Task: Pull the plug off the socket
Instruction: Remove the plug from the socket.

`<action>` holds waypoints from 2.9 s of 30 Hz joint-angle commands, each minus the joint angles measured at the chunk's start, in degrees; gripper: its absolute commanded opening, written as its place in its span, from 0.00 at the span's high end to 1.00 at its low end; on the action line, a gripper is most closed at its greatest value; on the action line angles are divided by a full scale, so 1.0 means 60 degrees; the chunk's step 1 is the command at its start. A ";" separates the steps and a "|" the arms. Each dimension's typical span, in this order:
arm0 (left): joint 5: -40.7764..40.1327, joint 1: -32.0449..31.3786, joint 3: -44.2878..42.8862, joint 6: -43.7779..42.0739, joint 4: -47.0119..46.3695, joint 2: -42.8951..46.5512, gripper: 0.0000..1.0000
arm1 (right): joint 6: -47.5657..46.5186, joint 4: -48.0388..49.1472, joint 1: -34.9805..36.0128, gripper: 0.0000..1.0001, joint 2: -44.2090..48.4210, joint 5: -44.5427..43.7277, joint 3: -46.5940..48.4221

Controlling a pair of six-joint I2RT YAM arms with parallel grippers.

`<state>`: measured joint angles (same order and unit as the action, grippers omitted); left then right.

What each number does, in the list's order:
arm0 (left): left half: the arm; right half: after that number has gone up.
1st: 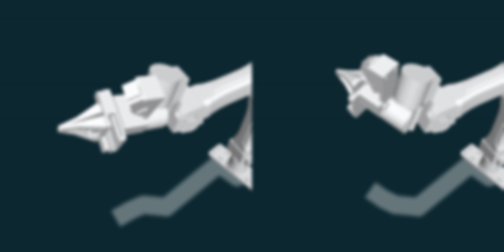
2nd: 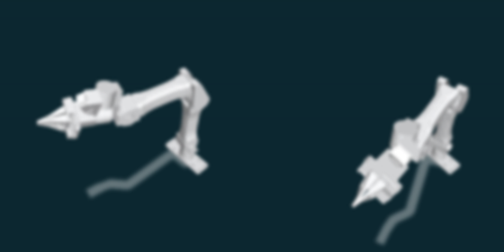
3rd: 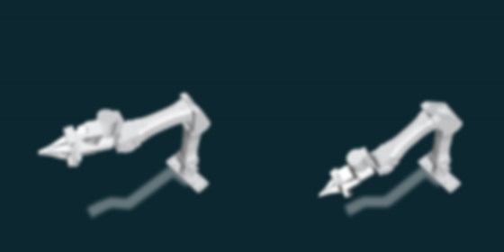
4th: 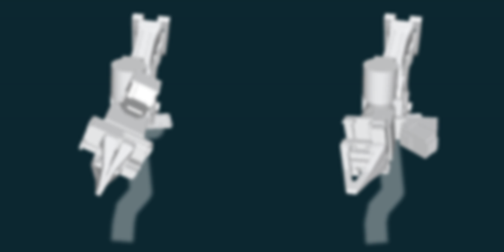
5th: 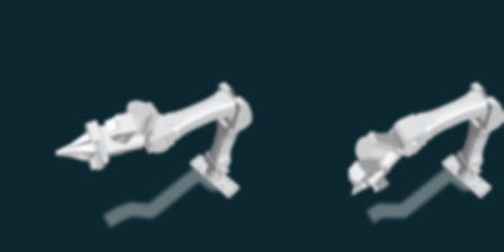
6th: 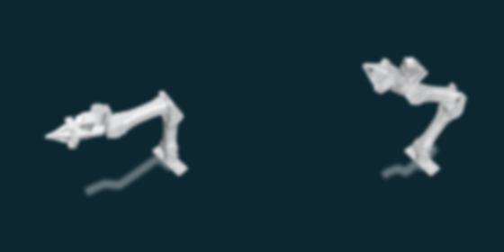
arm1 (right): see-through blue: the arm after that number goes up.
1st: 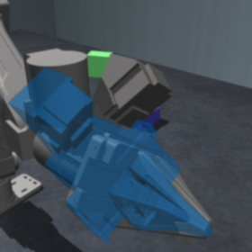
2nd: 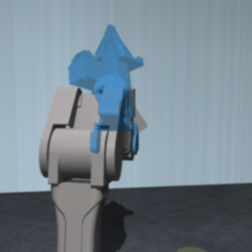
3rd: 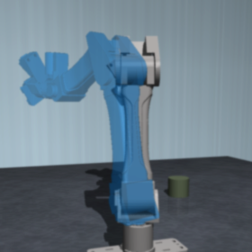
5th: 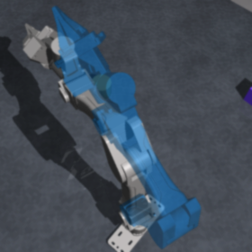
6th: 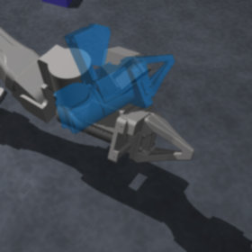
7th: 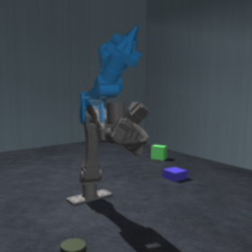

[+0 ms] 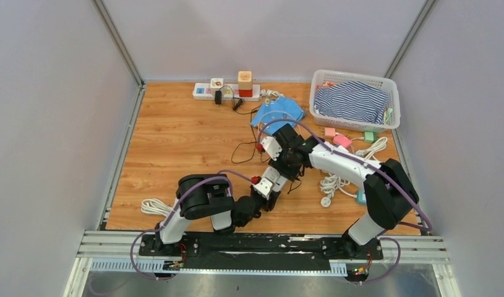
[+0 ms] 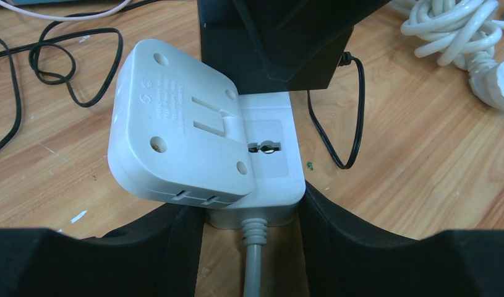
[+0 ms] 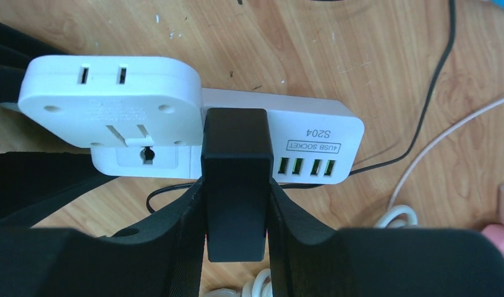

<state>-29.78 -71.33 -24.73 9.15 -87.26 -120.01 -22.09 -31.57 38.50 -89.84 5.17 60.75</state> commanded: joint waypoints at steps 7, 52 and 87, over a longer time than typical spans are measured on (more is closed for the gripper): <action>-0.0505 0.0023 0.0226 -0.0045 -0.0006 -0.0229 1.00 | -0.0261 -0.0270 -0.0333 1.00 0.0193 -0.0777 0.0070; -0.0512 0.0023 0.0276 -0.0016 -0.0002 -0.0199 1.00 | -0.0420 -0.1070 -0.1378 1.00 0.0367 0.2014 0.0332; -0.0493 0.0023 0.0242 -0.0041 -0.0012 -0.0225 1.00 | -0.0174 0.0135 -0.0811 1.00 0.0357 -0.2023 -0.0111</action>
<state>-29.87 -71.09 -25.04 9.41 -87.39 -119.96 -22.17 -32.93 35.18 -88.03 8.19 60.77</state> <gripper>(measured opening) 0.530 0.372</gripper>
